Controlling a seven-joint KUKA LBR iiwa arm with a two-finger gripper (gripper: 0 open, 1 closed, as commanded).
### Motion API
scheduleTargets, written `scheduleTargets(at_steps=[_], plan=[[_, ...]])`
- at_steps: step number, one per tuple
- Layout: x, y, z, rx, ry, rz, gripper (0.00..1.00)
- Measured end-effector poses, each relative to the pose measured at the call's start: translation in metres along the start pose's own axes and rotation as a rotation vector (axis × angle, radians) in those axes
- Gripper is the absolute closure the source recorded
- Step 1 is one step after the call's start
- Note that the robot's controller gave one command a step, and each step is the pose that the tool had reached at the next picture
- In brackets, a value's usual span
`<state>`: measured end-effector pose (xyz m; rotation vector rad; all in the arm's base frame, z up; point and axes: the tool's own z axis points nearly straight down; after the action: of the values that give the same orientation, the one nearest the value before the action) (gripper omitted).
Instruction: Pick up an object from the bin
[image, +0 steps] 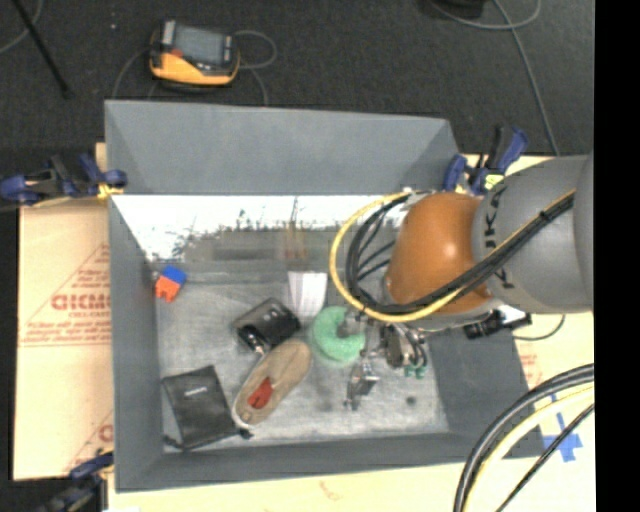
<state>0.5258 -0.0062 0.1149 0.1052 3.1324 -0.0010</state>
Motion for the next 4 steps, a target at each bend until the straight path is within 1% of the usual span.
scheduleTargets(at_steps=[1, 2, 3, 4], plan=[[-0.030, 0.024, 0.022, 0.000, 0.010, 0.003, 0.00], [-0.064, -0.026, 0.036, -0.003, -0.024, -0.473, 1.00], [-0.064, -0.026, 0.036, -0.003, -0.024, -0.473, 1.00], [-0.057, -0.043, 0.004, -0.004, 0.006, -0.508, 1.00]])
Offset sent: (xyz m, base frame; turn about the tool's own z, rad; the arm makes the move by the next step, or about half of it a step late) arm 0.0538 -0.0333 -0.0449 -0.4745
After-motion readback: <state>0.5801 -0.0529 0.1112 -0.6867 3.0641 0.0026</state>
